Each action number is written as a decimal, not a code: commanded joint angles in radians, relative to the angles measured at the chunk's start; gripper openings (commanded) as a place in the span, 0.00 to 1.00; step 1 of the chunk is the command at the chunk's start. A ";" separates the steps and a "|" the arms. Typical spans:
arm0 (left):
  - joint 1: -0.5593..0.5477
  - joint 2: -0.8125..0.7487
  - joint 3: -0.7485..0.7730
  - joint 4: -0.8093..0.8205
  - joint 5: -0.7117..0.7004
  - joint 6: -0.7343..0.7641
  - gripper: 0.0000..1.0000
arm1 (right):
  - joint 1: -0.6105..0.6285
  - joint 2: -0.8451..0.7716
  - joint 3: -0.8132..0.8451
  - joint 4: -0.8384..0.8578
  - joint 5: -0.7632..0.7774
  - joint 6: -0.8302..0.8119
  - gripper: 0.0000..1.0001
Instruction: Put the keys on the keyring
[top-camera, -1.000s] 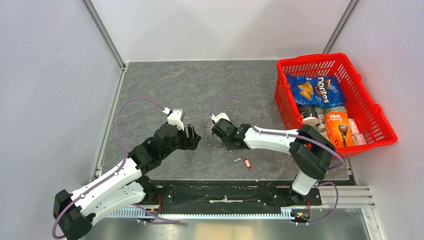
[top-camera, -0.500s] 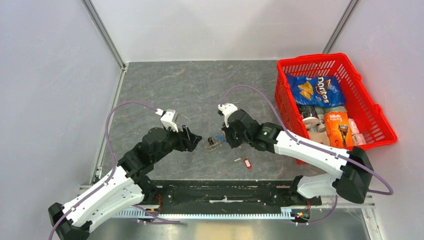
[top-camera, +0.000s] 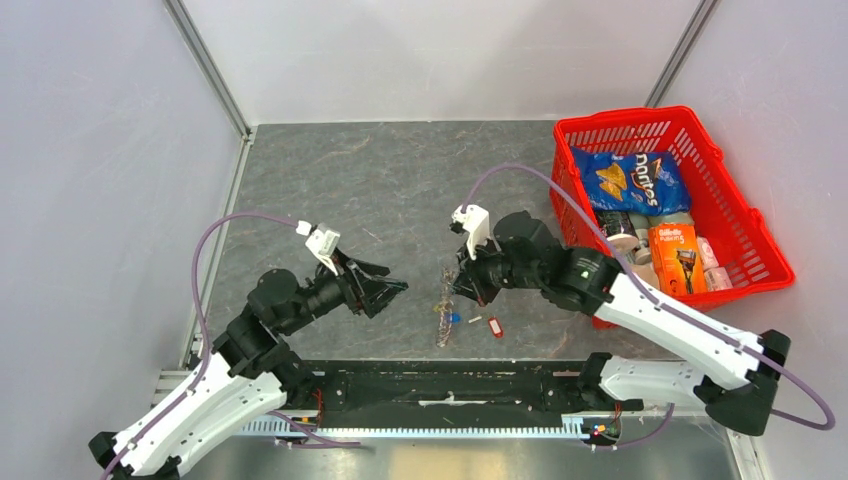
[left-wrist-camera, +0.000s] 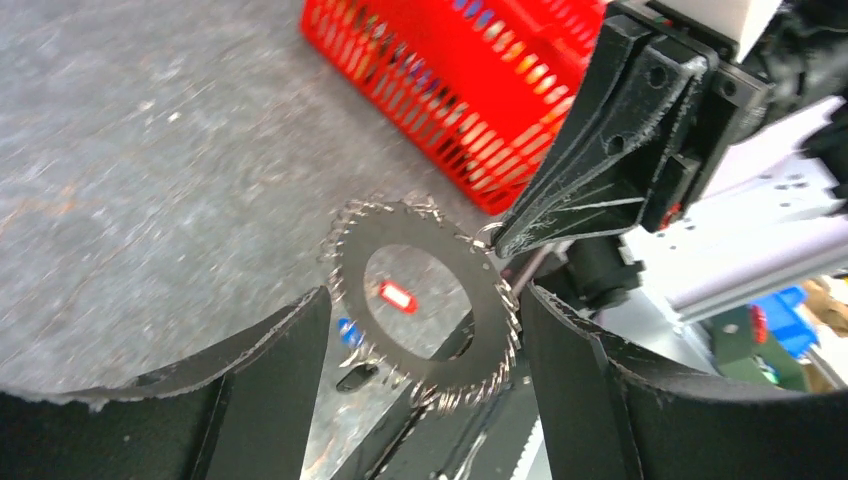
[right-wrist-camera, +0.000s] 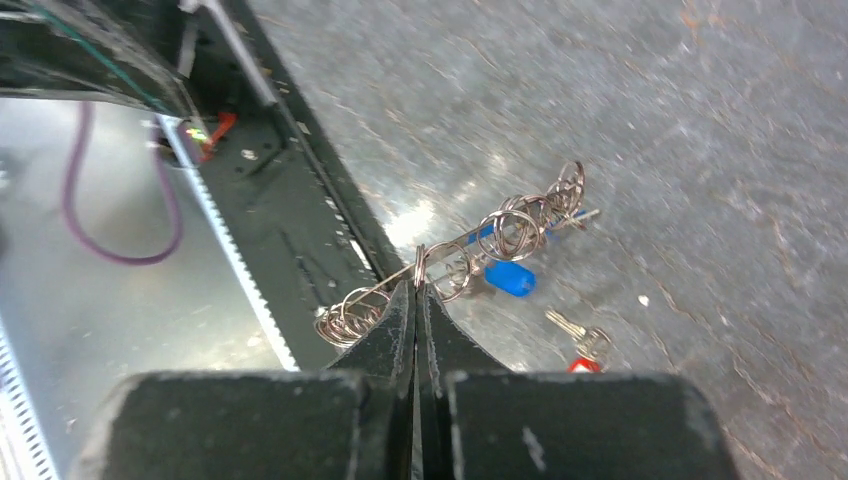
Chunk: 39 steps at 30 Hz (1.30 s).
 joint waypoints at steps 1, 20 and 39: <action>-0.003 -0.042 0.029 0.164 0.157 -0.064 0.77 | 0.004 -0.074 0.099 0.053 -0.145 0.008 0.00; -0.003 -0.008 -0.003 0.646 0.399 -0.281 0.63 | 0.005 -0.128 0.182 0.359 -0.437 0.206 0.00; -0.003 0.078 0.044 0.695 0.460 -0.307 0.36 | 0.004 -0.063 0.219 0.390 -0.454 0.200 0.00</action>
